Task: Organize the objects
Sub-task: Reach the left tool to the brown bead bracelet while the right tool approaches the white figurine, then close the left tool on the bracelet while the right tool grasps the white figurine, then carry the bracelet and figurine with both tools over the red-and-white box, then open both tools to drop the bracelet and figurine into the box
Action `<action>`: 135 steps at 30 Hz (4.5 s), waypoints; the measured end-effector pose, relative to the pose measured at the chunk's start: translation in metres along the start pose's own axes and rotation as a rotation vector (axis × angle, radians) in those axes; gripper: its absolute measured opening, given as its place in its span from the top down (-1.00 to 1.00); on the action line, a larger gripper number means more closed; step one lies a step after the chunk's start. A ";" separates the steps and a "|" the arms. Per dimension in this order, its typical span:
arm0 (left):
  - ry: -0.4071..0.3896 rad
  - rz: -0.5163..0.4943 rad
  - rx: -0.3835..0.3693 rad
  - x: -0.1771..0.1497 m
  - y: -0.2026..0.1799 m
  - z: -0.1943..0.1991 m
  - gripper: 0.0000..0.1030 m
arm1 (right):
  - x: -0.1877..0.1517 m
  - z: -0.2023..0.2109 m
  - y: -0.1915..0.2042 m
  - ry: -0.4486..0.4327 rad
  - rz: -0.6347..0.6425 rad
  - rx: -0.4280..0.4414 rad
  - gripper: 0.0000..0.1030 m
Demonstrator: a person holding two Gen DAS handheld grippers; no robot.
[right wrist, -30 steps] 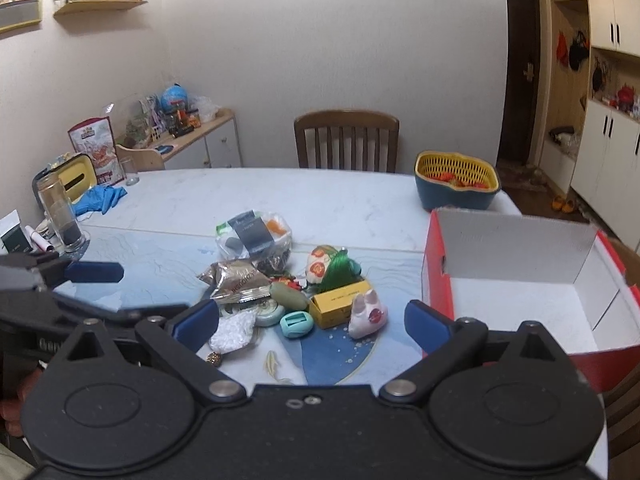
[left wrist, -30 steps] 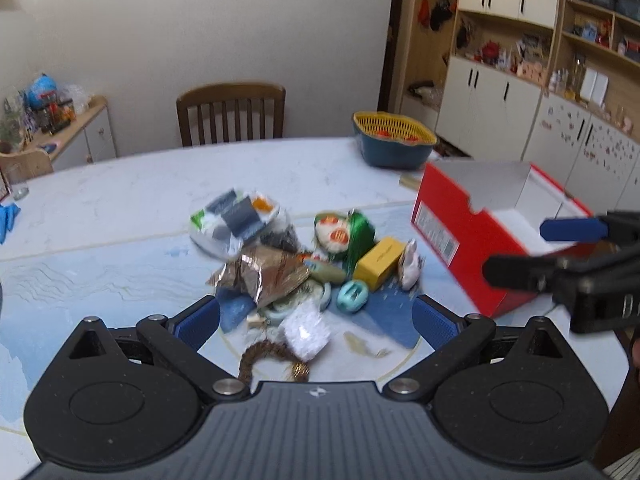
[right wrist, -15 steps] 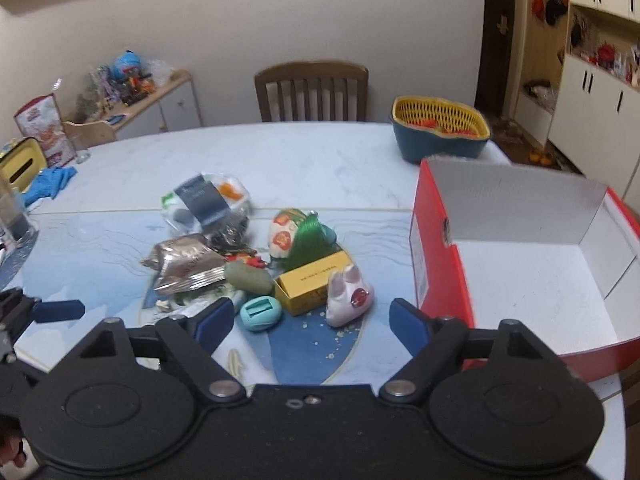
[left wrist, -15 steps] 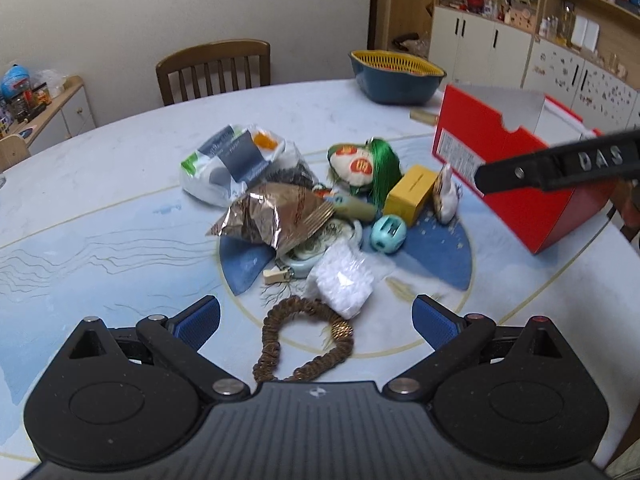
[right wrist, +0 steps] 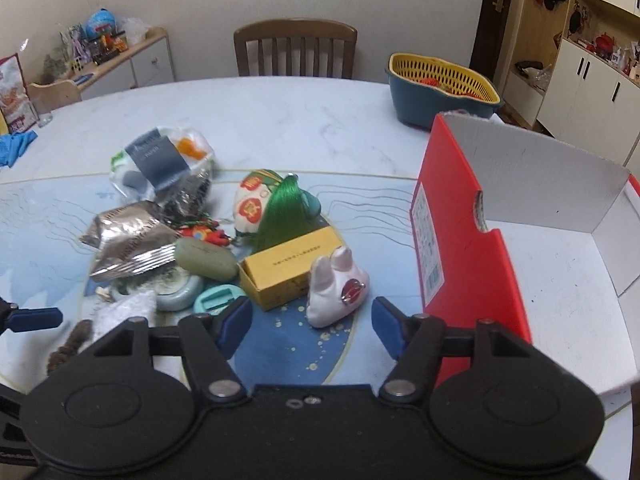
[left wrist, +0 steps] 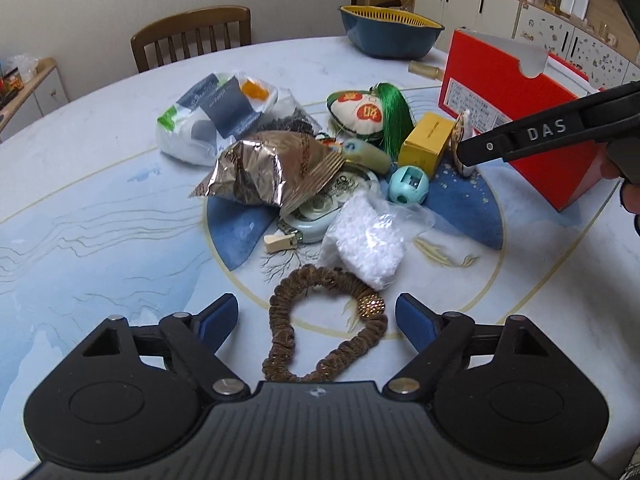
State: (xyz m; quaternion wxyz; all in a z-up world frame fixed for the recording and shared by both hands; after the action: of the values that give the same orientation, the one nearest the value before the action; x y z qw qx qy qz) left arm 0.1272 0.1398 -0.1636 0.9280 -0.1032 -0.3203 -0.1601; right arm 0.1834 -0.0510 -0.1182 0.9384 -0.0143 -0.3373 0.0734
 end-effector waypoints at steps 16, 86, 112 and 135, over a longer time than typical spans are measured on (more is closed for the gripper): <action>0.005 -0.062 -0.021 0.004 -0.004 -0.004 -0.10 | 0.008 -0.038 0.004 0.025 0.077 -0.083 -0.09; -0.037 -0.053 -0.166 0.209 -0.233 -0.036 0.60 | 0.020 0.064 -0.254 0.045 -0.075 0.064 0.33; 0.264 -0.148 -0.174 0.232 -0.273 -0.180 0.60 | 0.011 -0.038 -0.271 0.243 0.105 0.078 0.33; 0.324 -0.143 -0.132 0.235 -0.271 -0.185 -0.25 | 0.006 -0.041 -0.274 0.311 0.096 0.075 0.16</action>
State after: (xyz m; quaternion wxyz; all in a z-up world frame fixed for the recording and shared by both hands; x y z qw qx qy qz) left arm 0.3072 -0.2204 -0.1356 0.9448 -0.1139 -0.1621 -0.2610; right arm 0.2495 -0.3197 -0.1252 0.9746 -0.0066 -0.1840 0.1276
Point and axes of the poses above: each gripper's, at about its wrist camera, not at the fingertips, and z roughly against the way its jaws point, y to its left, x to its top, the point moved 1 cm from there along -z, roughly the way its jaws point, and after that the axes turned 6 degrees about -x, right-handed, at the moved point
